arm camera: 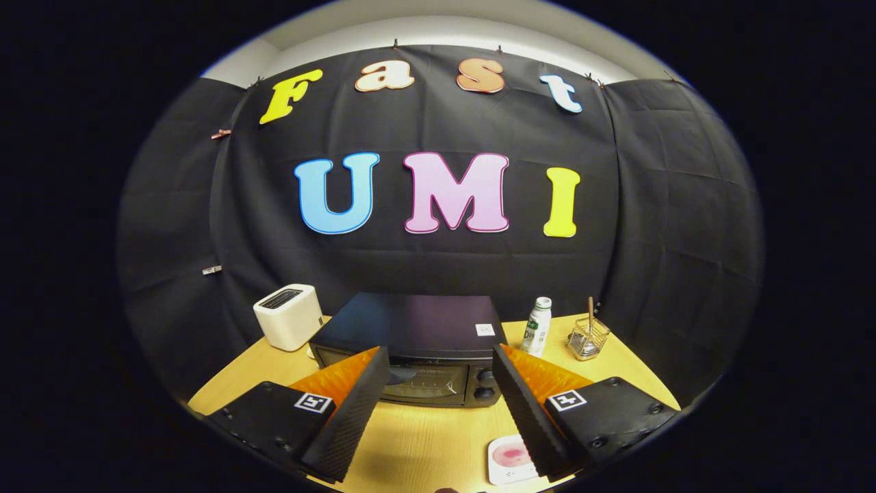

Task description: Open the toaster oven, put the food inside, and close the toaster oven door.

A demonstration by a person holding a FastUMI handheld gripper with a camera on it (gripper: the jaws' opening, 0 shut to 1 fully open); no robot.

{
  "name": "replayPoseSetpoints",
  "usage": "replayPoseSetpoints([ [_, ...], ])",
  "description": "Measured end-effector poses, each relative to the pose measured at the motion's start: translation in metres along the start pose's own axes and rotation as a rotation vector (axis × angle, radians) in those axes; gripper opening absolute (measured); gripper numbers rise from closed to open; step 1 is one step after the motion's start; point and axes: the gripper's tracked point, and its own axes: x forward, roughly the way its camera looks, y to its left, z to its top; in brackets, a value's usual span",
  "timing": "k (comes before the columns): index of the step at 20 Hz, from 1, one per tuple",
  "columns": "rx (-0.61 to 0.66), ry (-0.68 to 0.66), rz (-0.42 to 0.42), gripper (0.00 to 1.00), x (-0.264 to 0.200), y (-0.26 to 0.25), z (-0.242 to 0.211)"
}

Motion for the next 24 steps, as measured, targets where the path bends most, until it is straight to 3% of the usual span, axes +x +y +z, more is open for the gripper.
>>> replayPoseSetpoints([
  [14,-0.02,0.145,-0.014,0.99,0.106,0.06,-0.076],
  [17,-0.01,0.125,-0.026,0.99,0.121,0.064,-0.076],
  [21,-0.007,0.191,-0.055,0.98,0.128,0.064,-0.1],
  [24,-0.026,0.18,-0.034,0.99,0.129,0.071,-0.098],
])
